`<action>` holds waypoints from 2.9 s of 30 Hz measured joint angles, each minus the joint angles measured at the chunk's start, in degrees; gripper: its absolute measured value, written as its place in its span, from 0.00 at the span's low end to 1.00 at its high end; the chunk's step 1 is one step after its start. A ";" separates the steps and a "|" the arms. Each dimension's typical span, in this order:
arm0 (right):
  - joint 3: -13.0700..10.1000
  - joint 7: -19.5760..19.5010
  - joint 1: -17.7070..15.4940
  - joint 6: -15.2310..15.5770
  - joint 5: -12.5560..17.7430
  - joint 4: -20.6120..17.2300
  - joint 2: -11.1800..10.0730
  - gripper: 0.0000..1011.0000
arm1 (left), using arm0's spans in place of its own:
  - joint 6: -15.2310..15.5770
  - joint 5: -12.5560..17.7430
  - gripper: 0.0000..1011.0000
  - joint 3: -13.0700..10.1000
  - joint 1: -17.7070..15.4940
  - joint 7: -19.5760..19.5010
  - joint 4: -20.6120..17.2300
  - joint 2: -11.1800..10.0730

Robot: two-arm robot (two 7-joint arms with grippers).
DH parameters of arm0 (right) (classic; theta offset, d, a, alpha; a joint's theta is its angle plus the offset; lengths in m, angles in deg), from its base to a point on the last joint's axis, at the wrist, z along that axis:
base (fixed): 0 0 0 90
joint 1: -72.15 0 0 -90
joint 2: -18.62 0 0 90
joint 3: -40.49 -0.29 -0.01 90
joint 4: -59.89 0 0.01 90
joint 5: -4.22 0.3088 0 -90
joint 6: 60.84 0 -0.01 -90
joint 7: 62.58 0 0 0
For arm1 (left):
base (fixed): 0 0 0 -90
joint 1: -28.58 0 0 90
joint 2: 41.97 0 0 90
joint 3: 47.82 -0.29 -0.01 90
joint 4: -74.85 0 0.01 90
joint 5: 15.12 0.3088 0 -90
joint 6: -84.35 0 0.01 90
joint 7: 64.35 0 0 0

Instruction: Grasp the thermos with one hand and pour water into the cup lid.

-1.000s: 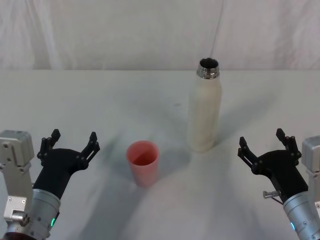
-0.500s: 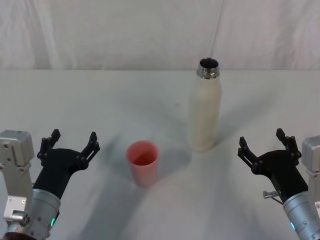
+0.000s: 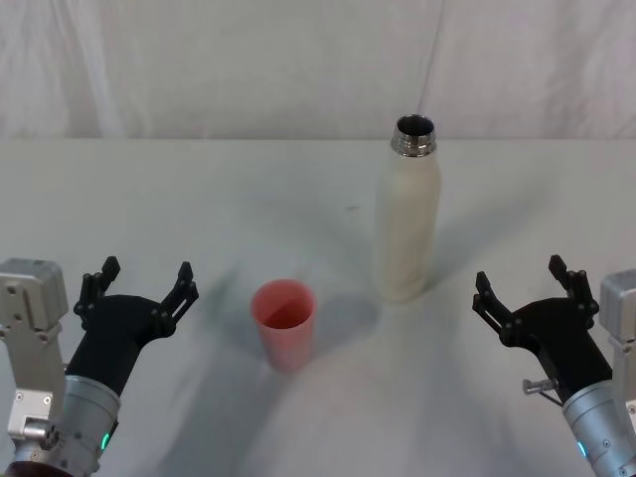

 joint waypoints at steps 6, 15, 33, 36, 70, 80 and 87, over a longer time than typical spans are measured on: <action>0.00 0.00 0.00 0.00 0.00 0.00 0.00 0.99 | 0.00 0.00 0.99 0.00 0.00 0.00 0.00 0.00; 0.00 0.00 0.00 0.00 0.00 0.00 0.00 0.99 | 0.00 0.00 0.99 0.00 0.00 0.00 0.00 0.00; 0.00 0.00 0.00 0.00 0.00 0.00 0.00 0.99 | 0.00 0.00 0.99 0.00 0.00 0.00 0.00 0.00; 0.00 0.00 0.00 0.00 0.00 0.00 0.00 0.99 | 0.00 0.00 0.99 0.00 0.00 0.00 0.00 0.00; 1.19 8.38 8.05 6.05 -1.17 5.12 7.76 0.99 | 0.00 0.00 0.99 0.00 0.00 0.00 0.00 0.00; 1.53 9.03 10.85 7.62 -0.53 6.96 8.97 0.99 | 0.00 0.00 0.99 0.00 0.00 0.00 0.00 0.00; 2.09 9.04 12.38 7.90 -0.87 8.09 9.50 0.99 | 0.00 0.00 0.99 0.00 0.00 0.00 0.00 0.00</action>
